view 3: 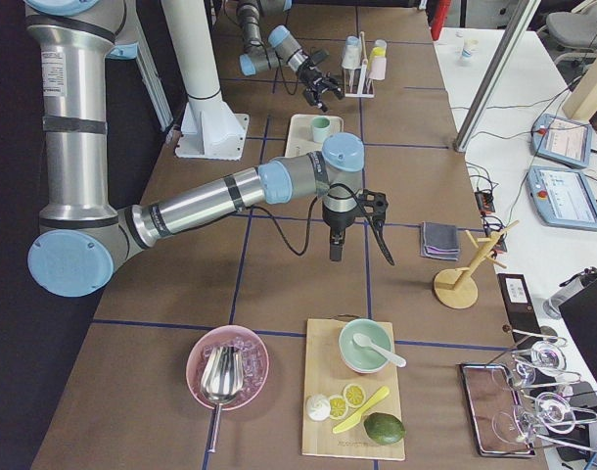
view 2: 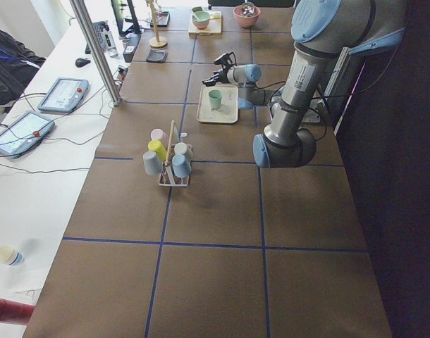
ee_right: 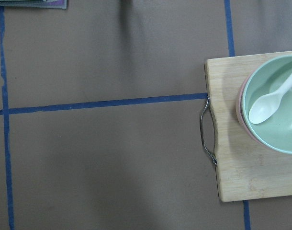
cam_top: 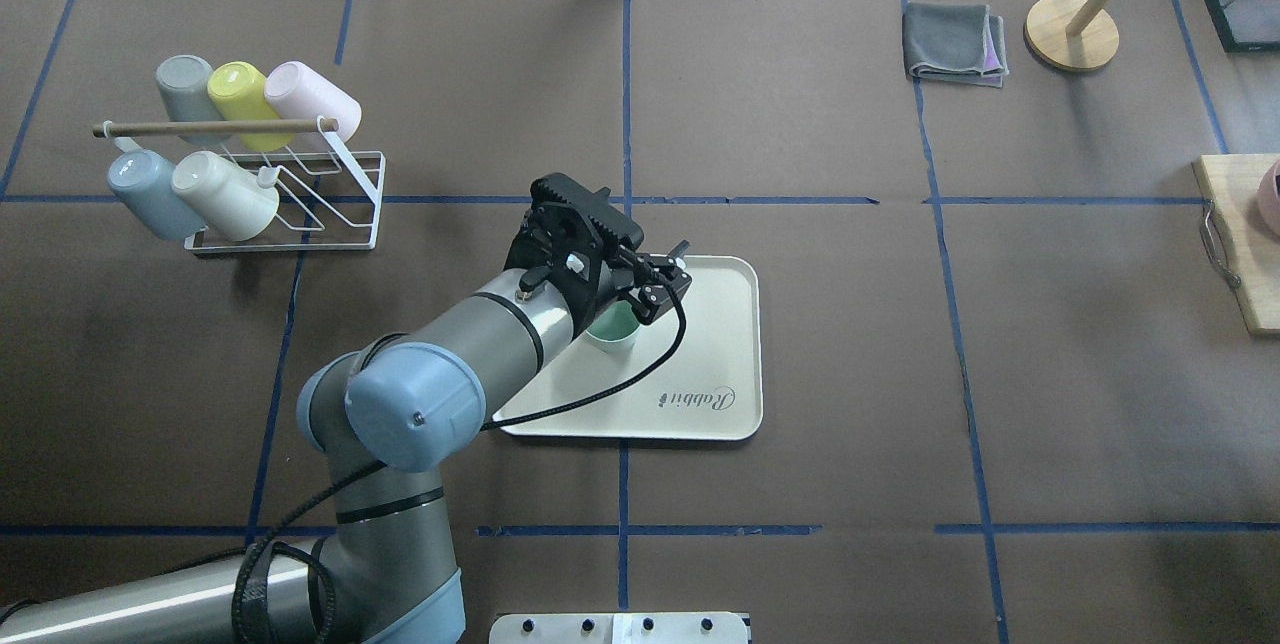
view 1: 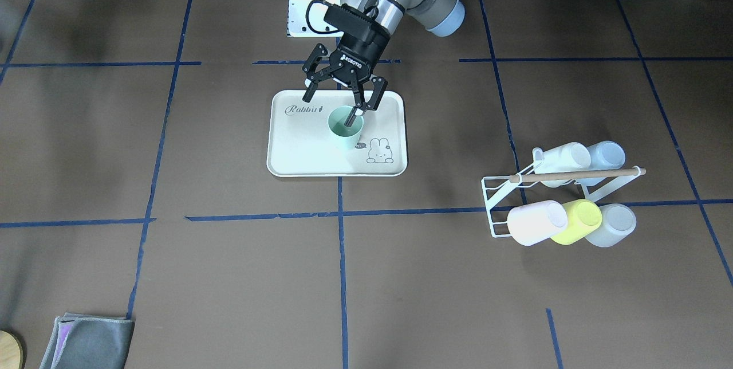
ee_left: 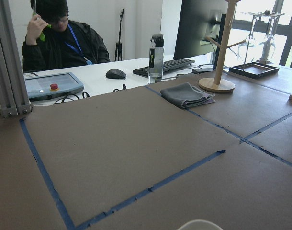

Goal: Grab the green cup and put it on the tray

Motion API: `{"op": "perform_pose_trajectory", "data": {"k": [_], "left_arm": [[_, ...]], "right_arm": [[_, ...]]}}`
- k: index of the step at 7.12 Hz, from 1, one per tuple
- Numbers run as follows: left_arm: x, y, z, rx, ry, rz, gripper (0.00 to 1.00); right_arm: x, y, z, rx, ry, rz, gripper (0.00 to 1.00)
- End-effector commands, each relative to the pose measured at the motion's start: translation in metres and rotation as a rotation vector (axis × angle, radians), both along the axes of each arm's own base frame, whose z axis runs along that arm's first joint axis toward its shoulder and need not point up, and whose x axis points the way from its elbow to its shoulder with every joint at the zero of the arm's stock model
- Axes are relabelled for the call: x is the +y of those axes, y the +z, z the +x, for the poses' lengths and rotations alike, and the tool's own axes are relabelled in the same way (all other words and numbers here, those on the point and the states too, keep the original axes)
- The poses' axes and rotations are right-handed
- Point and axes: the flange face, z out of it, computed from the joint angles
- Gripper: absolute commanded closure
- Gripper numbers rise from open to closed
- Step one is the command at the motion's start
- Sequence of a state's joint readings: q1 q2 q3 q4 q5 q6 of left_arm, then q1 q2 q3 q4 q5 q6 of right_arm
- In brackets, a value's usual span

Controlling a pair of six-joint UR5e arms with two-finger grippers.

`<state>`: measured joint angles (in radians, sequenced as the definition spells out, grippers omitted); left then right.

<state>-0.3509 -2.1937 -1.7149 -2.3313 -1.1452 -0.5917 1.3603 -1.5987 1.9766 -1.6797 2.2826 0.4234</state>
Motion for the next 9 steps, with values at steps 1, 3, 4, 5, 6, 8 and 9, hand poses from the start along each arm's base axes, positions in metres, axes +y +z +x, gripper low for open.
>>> {"op": "perform_pose_trajectory", "data": {"k": [1,3,4,5,6,8,9], "left_arm": [[-0.035,-0.027,-0.071,-0.118,0.045,-0.087,0.00],[-0.095,-0.003,-0.174,-0.206,0.141,-0.257,0.00],[-0.133,0.026,-0.249,-0.201,0.204,-0.388,0.00],[-0.164,0.070,-0.339,-0.159,0.236,-0.539,0.00],[-0.181,0.122,-0.407,-0.160,0.271,-0.623,0.00],[-0.198,0.221,-0.501,-0.338,0.306,-0.708,0.00],[-0.207,0.268,-0.547,-0.383,0.326,-0.801,0.00]], "right_arm": [[-0.001,-0.001,0.000,-0.001,0.000,0.002,0.00],[-0.001,-0.002,0.005,-0.005,0.009,0.004,0.00],[-0.001,-0.001,0.010,-0.007,0.011,0.009,0.00],[-0.001,0.000,0.023,-0.010,0.009,0.028,0.00],[0.000,0.008,0.041,-0.002,-0.004,0.056,0.00],[0.000,0.037,0.069,0.002,-0.027,0.069,0.00],[-0.001,0.056,0.080,0.007,-0.050,0.072,0.00]]}}
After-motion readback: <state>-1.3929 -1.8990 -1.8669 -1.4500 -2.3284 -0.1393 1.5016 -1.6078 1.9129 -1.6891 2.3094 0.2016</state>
